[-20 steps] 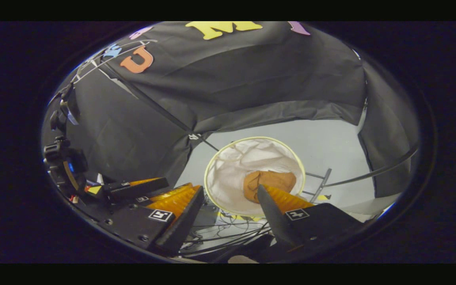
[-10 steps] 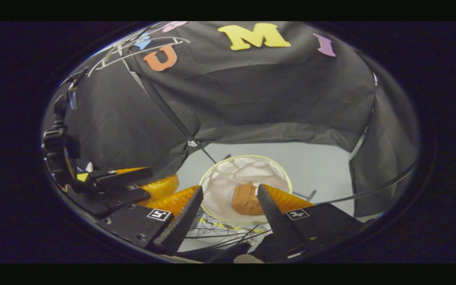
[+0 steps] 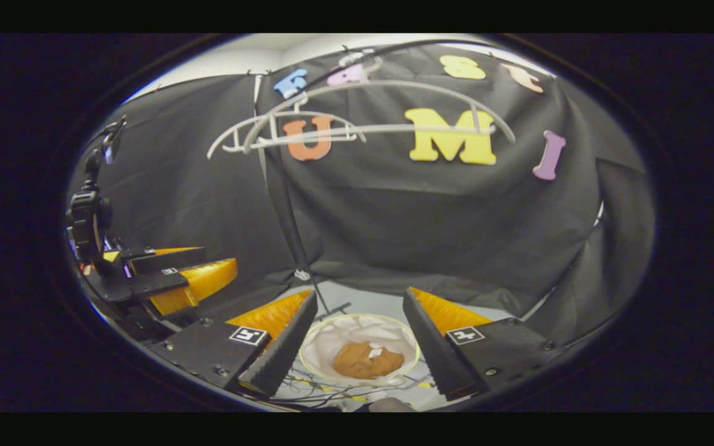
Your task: Grasp the clothes on the hanger with both hands and then place them into the laundry hamper below.
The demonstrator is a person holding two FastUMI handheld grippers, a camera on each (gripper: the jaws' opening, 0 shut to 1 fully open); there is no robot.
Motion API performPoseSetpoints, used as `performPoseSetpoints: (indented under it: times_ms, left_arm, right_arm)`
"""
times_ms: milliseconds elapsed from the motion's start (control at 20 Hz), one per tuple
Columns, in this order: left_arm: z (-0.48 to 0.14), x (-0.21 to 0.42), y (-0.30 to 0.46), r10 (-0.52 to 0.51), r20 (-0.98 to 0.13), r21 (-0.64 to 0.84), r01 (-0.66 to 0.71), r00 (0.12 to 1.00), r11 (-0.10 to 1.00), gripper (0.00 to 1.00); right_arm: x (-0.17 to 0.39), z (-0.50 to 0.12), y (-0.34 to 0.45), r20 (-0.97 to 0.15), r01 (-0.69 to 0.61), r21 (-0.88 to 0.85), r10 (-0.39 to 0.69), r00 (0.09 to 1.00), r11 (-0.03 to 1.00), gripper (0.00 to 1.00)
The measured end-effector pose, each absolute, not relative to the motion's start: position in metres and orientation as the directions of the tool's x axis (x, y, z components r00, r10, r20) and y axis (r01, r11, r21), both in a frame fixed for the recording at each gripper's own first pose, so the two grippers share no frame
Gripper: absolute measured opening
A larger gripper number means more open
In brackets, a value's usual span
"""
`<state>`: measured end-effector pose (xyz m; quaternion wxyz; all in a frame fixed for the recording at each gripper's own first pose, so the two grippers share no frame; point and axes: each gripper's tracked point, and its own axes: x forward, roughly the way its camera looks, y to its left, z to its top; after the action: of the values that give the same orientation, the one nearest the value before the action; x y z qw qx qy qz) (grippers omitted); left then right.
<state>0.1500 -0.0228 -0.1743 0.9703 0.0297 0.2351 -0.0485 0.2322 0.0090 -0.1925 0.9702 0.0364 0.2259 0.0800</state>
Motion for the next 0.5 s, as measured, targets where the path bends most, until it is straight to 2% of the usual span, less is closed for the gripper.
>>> performPoseSetpoints:
  times_ms: [150, 200, 350, 400, 500]
  left_arm:
    - [-0.107, 0.152, 0.005, -0.036, -0.322, 0.09, 0.068, 0.946, 0.994, 0.9]
    - [-0.091, 0.151, 0.009, -0.036, -0.284, 0.094, 0.065, 0.958, 0.993, 0.92]
    - [-0.04, 0.141, 0.018, -0.028, -0.183, 0.074, 0.042, 0.983, 0.996, 1.0]
    - [-0.029, 0.139, 0.019, -0.023, -0.16, 0.066, 0.034, 0.987, 0.997, 0.96]
    - [-0.011, 0.131, 0.023, -0.017, -0.127, 0.052, 0.024, 0.992, 0.998, 0.97]
  right_arm:
    - [0.227, -0.124, 0.013, -0.308, -0.175, 0.113, 0.202, 0.93, 0.978, 0.93]
    - [0.225, -0.11, 0.014, -0.274, -0.183, 0.11, 0.207, 0.939, 0.977, 0.96]
    - [0.213, -0.065, 0.008, -0.186, -0.186, 0.113, 0.205, 0.961, 0.976, 0.98]
    - [0.214, -0.052, 0.005, -0.151, -0.181, 0.111, 0.197, 0.969, 0.977, 0.98]
    - [0.211, -0.028, -0.009, -0.09, -0.152, 0.095, 0.161, 0.983, 0.984, 0.99]
